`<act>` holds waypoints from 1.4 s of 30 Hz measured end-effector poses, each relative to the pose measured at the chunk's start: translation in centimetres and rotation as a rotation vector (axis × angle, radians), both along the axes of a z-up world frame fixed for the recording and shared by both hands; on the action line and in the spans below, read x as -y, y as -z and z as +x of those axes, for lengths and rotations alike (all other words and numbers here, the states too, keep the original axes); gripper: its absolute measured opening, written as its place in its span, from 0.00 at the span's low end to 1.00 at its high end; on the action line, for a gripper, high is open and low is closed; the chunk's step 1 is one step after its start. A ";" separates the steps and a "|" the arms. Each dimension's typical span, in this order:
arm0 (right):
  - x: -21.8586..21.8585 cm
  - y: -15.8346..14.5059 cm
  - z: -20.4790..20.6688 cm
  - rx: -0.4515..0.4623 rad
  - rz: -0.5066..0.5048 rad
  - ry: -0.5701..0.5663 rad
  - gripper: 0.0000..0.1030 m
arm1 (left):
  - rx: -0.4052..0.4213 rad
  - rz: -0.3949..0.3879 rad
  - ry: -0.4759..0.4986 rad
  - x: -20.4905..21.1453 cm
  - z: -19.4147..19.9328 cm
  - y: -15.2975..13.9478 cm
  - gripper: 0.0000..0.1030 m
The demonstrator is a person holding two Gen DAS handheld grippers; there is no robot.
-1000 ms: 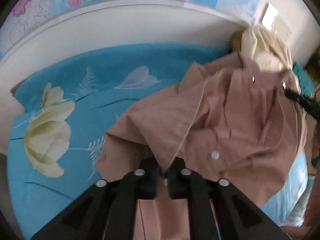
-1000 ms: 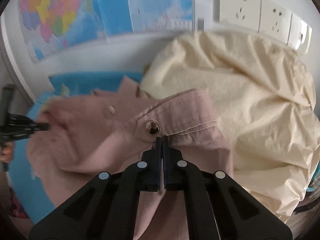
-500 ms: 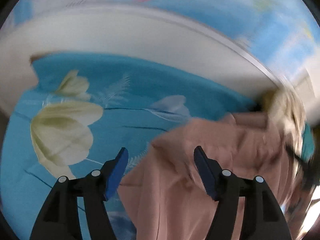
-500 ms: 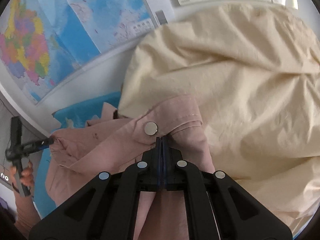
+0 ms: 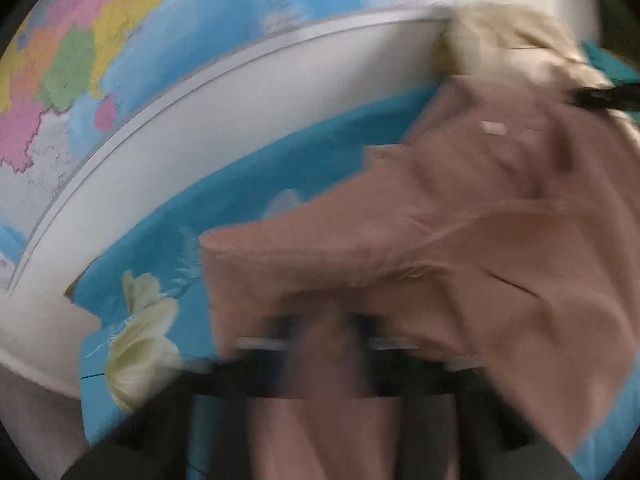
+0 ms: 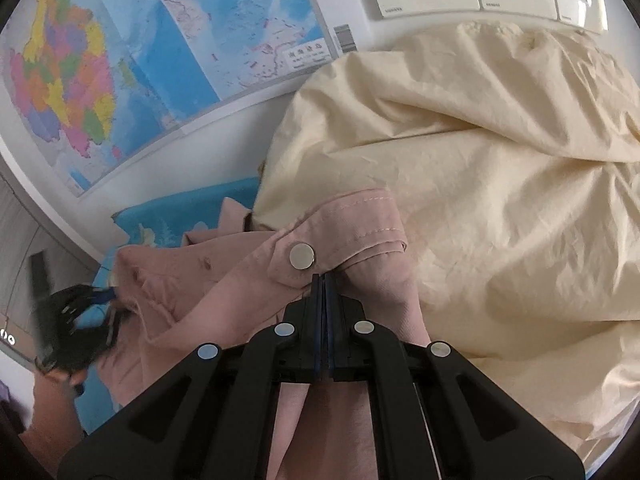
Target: Fold large clothes
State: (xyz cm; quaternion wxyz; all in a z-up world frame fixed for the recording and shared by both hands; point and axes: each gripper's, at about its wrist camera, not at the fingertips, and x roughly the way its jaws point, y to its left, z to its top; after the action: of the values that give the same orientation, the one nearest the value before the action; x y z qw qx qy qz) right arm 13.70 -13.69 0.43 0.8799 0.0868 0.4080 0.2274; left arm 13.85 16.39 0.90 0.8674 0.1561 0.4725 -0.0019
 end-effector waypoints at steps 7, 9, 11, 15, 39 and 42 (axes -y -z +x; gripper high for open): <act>0.7 -0.7 0.5 0.020 0.019 0.024 0.02 | -0.074 -0.199 -0.182 -4.6 4.5 0.3 0.03; 0.2 0.7 1.3 -0.023 -0.012 0.021 0.02 | -0.086 -0.185 -0.192 -4.6 4.2 1.2 0.03; 0.0 2.2 2.0 -0.065 -0.019 0.025 0.03 | -0.088 -0.192 -0.204 -4.8 3.8 1.3 0.05; 0.0 2.4 1.9 -0.071 -0.001 0.019 0.09 | -0.054 -0.233 -0.265 -6.3 2.0 -0.3 0.54; 7.8 7.6 -11.9 -0.056 0.080 0.039 0.14 | -0.048 -0.622 -0.122 -6.8 -12.5 3.6 0.40; 8.3 7.0 -12.3 -0.066 0.176 0.023 0.08 | -0.052 -0.730 -0.160 -7.6 -12.7 2.5 0.12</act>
State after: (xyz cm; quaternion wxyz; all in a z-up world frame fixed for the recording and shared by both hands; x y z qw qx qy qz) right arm 1.43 -21.97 -6.53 0.8575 0.1758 0.4143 0.2494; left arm 1.11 24.04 -1.63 0.8511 -0.2009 0.4733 -0.1062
